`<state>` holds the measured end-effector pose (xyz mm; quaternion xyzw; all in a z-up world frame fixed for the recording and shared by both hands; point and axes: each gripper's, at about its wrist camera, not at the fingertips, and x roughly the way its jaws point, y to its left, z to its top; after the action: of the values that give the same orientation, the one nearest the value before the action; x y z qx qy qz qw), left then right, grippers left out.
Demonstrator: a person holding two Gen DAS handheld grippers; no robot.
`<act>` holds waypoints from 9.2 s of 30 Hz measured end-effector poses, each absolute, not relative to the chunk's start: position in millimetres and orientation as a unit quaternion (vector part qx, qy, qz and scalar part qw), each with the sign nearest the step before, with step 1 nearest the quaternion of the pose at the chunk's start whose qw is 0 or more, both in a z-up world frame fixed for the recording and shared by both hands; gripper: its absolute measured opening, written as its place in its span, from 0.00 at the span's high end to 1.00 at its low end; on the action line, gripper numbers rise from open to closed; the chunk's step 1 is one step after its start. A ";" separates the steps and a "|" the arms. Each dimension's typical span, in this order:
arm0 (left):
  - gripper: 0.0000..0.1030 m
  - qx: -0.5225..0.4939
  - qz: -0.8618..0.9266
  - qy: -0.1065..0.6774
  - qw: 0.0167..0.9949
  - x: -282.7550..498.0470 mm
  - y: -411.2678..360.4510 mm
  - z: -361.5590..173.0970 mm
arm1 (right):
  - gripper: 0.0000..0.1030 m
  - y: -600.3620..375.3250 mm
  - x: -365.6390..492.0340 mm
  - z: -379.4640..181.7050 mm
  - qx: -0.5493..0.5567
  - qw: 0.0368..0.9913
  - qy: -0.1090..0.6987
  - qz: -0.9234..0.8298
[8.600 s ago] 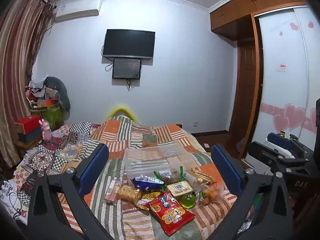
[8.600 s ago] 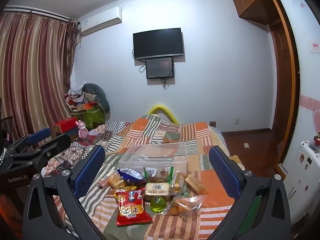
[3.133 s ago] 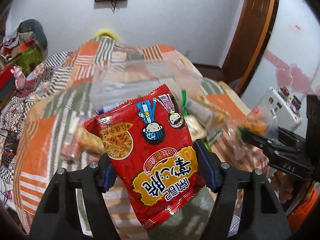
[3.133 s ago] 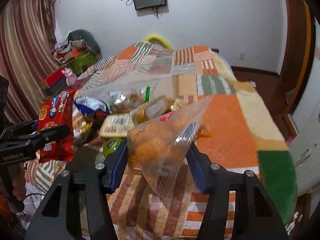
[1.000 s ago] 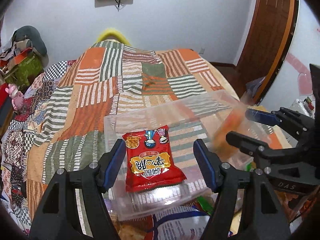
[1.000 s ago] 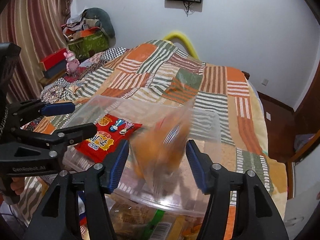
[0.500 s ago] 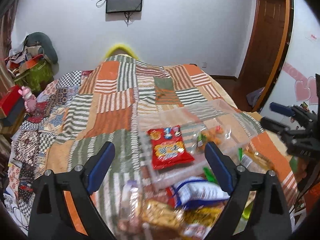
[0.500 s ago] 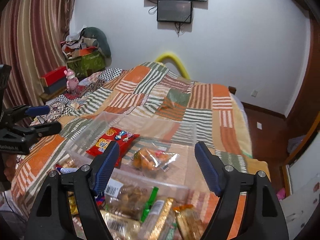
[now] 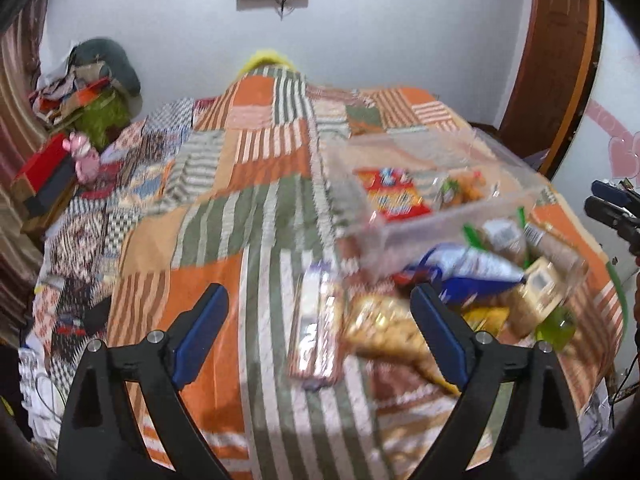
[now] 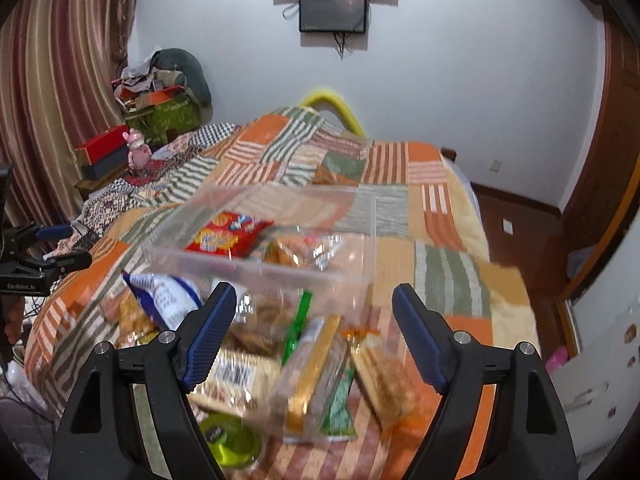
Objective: Organize snacks
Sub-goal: 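Grasp the wrapped biscuit pack with the left tool while the right tool grasps the gold-striped pack, then lift both held packs and carry them toward the clear box, then open both tools to release the packs into the clear box, then grasp the clear bag of puffs with the left tool while the right tool grasps the bread pack, then carry both held snacks over the clear box and open both tools, then grasp the yellow-white chip bag with the left tool while the right tool grasps the green jelly cup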
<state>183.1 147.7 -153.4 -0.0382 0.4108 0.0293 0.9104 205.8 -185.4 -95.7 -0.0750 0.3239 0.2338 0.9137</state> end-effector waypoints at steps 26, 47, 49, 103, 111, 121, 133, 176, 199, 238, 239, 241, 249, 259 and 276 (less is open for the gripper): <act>0.27 -0.029 0.053 0.475 0.878 221.2 159.3 -249.1 | 0.56 -188.0 216.4 -158.3 -0.057 0.882 0.412 0.223; 0.59 -0.062 0.053 0.452 0.888 184.2 162.7 -211.6 | 0.70 -198.6 197.4 -146.2 -0.067 0.883 0.408 0.223; 0.83 -0.062 0.050 0.447 0.891 180.5 161.5 -202.7 | 0.68 -198.8 195.1 -147.0 -0.070 0.881 0.412 0.224; 0.56 -0.038 -0.001 0.357 0.933 227.1 114.9 -111.4 | 0.68 -193.6 223.4 -74.9 -0.012 0.933 0.282 0.225; 0.56 -0.029 -0.024 0.371 0.928 270.0 95.4 -116.6 | 0.68 -173.0 252.4 -79.6 -0.040 0.931 0.287 0.223; 0.56 -0.011 -0.056 0.404 0.913 317.2 78.4 -140.2 | 0.68 -158.0 297.9 -112.3 -0.072 0.908 0.350 0.217; 0.55 -0.021 -0.065 0.408 0.911 329.8 70.8 -143.4 | 0.66 -161.6 302.8 -115.7 -0.088 0.897 0.368 0.227; 0.44 -0.066 0.025 0.466 0.882 247.2 149.8 -221.5 | 0.41 -253.2 239.0 -170.0 -0.057 0.874 0.449 0.175; 0.69 -0.070 0.034 0.432 0.899 228.1 157.4 -193.4 | 0.69 -252.5 226.5 -146.0 -0.048 0.892 0.413 0.178; 0.69 -0.039 -0.033 0.381 0.923 299.8 91.2 -130.8 | 0.69 -106.6 279.2 -98.8 -0.080 0.886 0.341 0.303; 0.69 -0.038 -0.034 0.382 0.923 301.2 90.0 -132.2 | 0.69 -102.8 280.9 -101.0 -0.082 0.885 0.344 0.303; 0.69 -0.035 -0.035 0.383 0.922 305.5 88.1 -134.8 | 0.69 -95.0 284.3 -106.3 -0.091 0.883 0.349 0.301; 0.69 -0.028 -0.040 0.387 0.921 315.7 88.3 -142.7 | 0.69 -81.1 296.7 -130.1 -0.105 0.862 0.392 0.303; 0.69 -0.026 -0.050 0.379 0.924 307.8 88.4 -137.5 | 0.62 -85.4 296.0 -128.9 -0.100 0.860 0.400 0.301; 0.55 -0.018 -0.043 0.370 0.928 229.6 95.2 -106.9 | 0.56 -138.1 232.1 -83.1 -0.079 0.890 0.343 0.291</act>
<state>229.6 95.2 -106.9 -0.0180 0.3703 -0.0425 0.9278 232.1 -138.1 -83.1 -0.0789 0.3426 0.2915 0.8896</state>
